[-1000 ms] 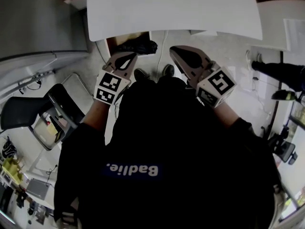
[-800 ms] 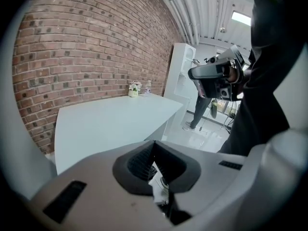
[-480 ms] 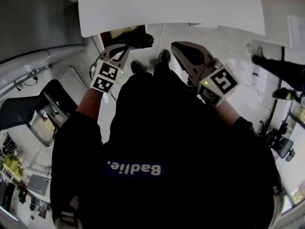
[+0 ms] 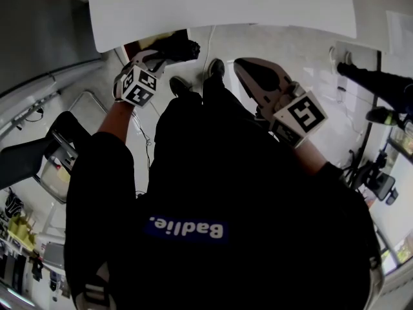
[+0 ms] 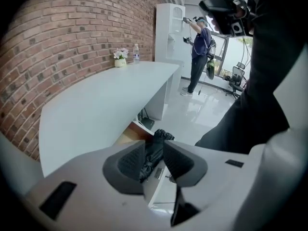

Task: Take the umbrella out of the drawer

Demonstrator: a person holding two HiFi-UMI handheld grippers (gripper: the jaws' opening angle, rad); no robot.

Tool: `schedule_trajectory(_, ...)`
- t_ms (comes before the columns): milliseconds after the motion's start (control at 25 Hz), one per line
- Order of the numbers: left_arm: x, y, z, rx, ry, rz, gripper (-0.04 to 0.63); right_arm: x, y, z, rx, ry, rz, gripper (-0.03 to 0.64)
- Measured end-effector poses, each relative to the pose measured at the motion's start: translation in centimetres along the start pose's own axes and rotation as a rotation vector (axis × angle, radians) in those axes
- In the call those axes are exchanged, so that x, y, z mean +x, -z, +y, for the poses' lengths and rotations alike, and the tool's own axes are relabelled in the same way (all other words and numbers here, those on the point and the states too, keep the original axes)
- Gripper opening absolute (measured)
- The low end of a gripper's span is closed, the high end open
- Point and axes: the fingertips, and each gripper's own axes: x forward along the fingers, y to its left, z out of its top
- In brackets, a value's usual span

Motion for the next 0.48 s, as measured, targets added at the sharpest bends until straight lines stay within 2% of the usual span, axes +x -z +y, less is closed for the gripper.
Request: schedule_trajectory(480,6.5,4.4,0.6,0.112,0.071,0.161,0.172,-0.5,0.8,-1.2,0.023,0.061,0.031,0.026)
